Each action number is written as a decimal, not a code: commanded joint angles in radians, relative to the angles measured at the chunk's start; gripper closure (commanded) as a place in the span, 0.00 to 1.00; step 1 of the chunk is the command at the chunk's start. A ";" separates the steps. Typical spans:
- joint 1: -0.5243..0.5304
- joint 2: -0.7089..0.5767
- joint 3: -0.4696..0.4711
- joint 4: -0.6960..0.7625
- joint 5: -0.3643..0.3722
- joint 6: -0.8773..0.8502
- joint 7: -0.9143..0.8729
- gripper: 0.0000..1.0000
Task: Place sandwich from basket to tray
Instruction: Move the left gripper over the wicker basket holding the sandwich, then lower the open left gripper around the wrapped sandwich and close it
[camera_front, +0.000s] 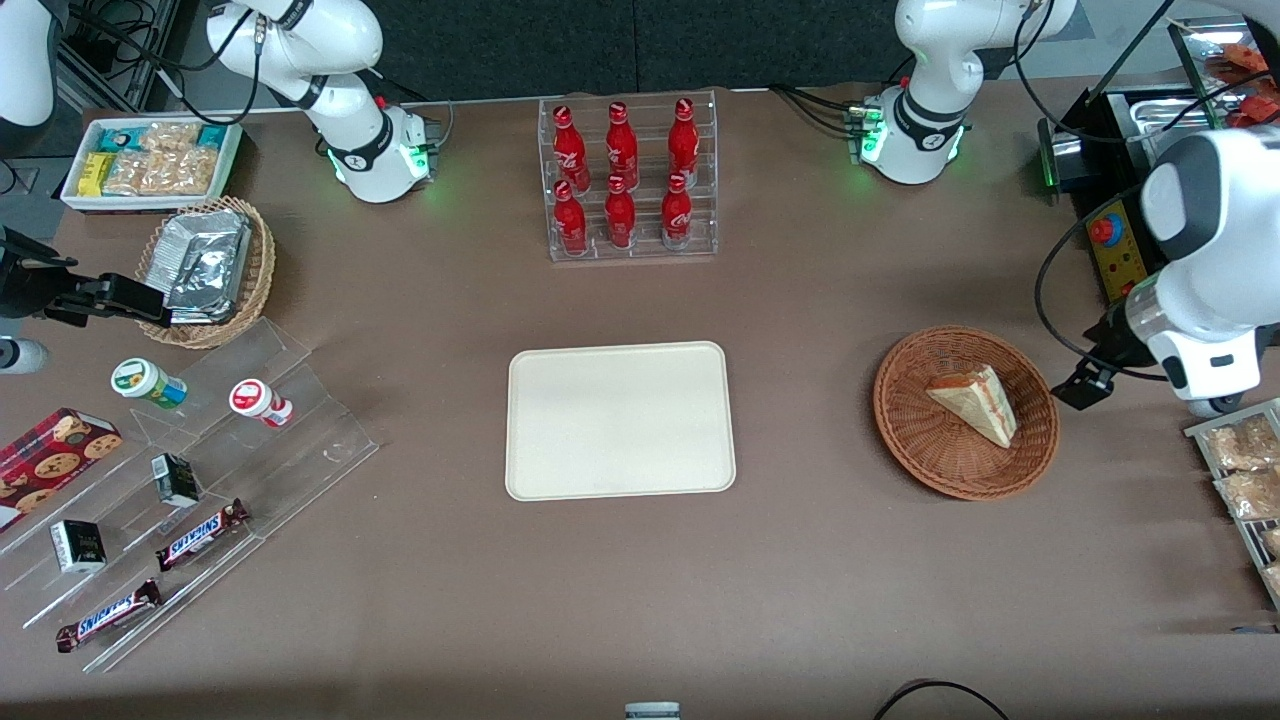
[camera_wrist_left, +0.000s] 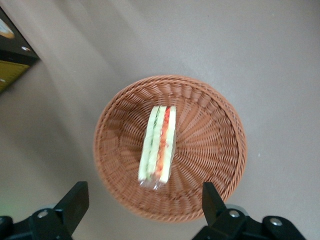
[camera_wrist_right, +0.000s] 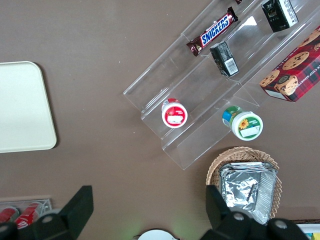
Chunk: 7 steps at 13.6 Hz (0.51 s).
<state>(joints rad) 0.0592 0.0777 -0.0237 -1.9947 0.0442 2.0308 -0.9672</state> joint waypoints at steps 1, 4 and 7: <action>0.001 -0.047 -0.005 -0.163 -0.010 0.161 -0.044 0.00; -0.005 -0.039 -0.007 -0.258 -0.006 0.291 -0.045 0.00; 0.002 -0.035 -0.005 -0.311 -0.007 0.374 -0.045 0.00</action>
<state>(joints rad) 0.0581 0.0746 -0.0278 -2.2523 0.0425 2.3503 -0.9971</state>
